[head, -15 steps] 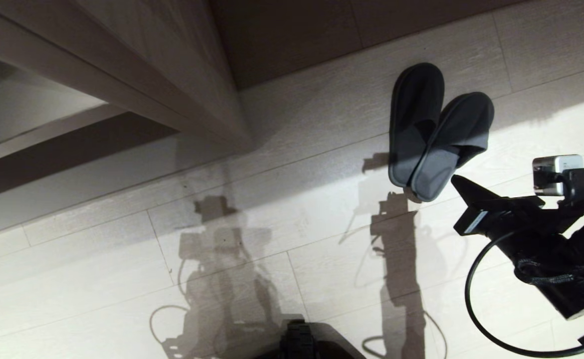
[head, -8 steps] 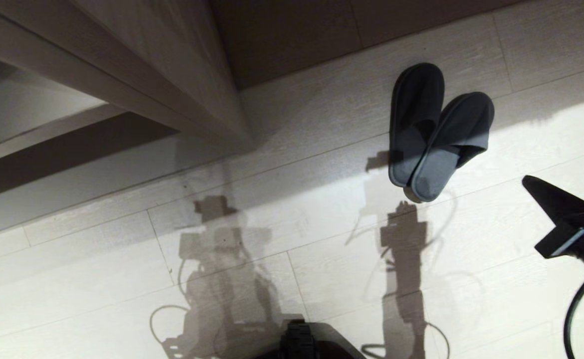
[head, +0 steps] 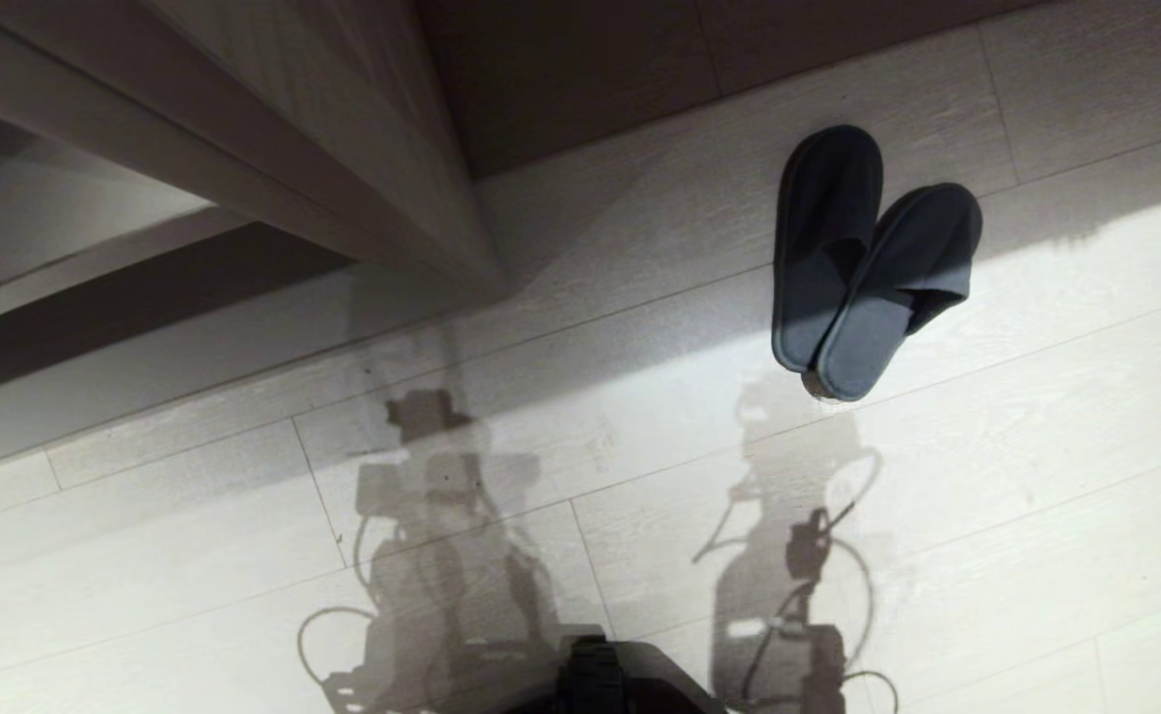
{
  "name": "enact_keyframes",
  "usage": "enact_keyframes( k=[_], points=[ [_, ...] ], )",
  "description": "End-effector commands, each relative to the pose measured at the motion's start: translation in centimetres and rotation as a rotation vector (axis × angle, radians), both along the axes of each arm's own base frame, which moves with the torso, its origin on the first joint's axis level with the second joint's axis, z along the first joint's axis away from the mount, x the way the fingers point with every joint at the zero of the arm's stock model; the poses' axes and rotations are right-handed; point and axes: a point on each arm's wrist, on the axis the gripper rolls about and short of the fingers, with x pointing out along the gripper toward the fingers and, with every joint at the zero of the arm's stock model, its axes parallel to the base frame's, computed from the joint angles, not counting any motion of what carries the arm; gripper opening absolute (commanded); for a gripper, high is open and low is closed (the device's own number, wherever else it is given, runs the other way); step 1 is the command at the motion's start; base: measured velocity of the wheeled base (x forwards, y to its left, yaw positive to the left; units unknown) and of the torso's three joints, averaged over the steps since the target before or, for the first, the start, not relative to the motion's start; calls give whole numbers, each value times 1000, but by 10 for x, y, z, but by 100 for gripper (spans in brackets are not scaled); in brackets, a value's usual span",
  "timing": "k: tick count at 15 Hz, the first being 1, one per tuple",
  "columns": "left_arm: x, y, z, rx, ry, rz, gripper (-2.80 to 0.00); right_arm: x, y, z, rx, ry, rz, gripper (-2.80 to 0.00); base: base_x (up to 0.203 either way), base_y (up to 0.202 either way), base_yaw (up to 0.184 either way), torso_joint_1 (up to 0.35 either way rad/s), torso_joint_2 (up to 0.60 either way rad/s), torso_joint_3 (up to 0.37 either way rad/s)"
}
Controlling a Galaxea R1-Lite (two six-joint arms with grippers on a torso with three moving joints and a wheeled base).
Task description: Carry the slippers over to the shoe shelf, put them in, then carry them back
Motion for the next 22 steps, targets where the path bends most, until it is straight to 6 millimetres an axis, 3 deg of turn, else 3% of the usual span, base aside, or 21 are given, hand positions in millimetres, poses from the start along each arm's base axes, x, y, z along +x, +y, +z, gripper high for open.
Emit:
enact_keyframes(
  k=[1, 4, 9, 12, 22],
  points=[
    [1, 0, -2, -1, 8, 0, -280, -24, 0, -20, -4, -75, -20, -280, 0, 0, 0, 0, 0, 0],
    [1, 0, -2, -4, 8, 0, -280, -37, 0, -40, 5, -63, -5, -280, 0, 0, 0, 0, 0, 0],
    [1, 0, -2, -4, 8, 0, -280, -48, 0, -86, -13, 176, 5, -280, 0, 0, 0, 0, 0, 0],
    [1, 0, -2, -4, 8, -1, -280, -51, 0, -102, -58, 282, -4, -280, 0, 0, 0, 0, 0, 0],
    [1, 0, -2, -4, 8, -1, -280, -51, 0, -105, -28, 306, -1, -280, 0, 0, 0, 2, 3, 154]
  ],
)
